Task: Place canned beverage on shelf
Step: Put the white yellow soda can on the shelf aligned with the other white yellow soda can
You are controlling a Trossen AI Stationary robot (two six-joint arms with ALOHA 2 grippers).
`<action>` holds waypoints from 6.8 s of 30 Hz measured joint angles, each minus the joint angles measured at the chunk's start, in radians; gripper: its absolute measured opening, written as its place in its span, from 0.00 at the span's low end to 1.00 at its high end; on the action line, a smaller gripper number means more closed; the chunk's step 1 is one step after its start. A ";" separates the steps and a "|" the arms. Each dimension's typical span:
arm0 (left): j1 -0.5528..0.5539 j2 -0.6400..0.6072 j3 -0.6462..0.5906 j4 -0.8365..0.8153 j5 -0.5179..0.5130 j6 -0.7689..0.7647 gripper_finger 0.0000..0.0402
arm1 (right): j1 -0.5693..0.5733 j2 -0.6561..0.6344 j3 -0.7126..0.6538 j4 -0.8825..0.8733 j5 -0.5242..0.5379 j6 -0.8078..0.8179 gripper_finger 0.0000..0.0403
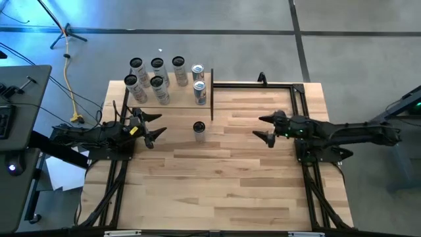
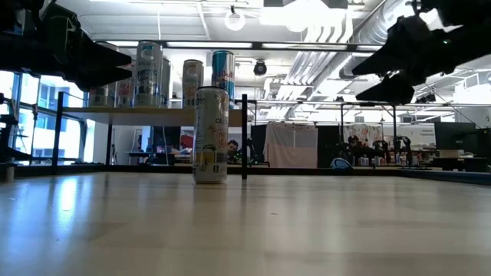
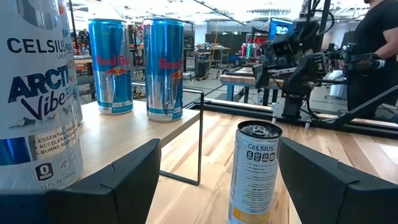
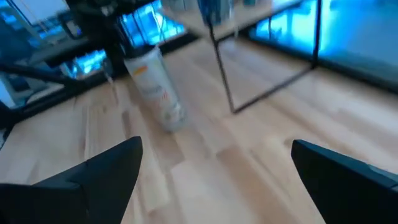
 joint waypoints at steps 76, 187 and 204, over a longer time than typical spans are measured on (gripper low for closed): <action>-0.171 0.769 0.386 0.232 -0.085 -0.415 0.72 | -0.001 -0.251 -0.259 0.037 0.003 -0.165 0.99; 0.242 1.849 1.678 -1.251 0.492 -0.447 0.48 | -0.001 -0.251 -0.259 0.037 0.004 -0.160 0.99; 0.188 1.848 1.679 -1.252 0.529 0.093 0.49 | -0.001 -0.251 -0.259 0.037 0.004 -0.160 0.99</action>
